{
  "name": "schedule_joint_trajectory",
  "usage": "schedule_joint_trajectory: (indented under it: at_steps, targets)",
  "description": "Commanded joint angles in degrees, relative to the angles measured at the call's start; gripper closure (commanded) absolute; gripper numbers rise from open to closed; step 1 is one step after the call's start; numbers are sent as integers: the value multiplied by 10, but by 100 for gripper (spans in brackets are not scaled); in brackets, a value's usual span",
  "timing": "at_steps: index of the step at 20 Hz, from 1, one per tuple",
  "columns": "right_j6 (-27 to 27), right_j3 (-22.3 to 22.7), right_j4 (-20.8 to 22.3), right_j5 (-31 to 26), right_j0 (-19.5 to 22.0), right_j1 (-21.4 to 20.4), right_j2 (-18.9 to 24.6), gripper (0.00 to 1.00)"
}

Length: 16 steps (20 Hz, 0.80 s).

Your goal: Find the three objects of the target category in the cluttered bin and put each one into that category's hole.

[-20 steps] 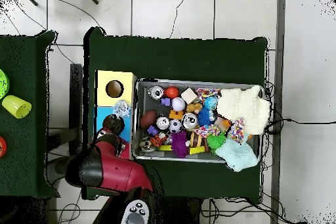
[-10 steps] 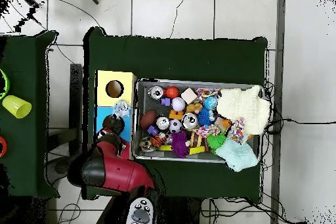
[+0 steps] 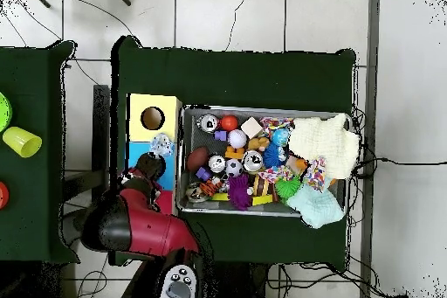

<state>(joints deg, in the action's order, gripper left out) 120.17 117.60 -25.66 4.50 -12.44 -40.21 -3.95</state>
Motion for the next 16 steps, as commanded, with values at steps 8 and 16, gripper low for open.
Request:
schedule_joint_trajectory:
  at_steps: [8, 16]
  targets:
    - [130, 45, -11, -17, 28, 8, 33, 0]
    - [134, 42, -28, -30, 11, 5, 19, 100]
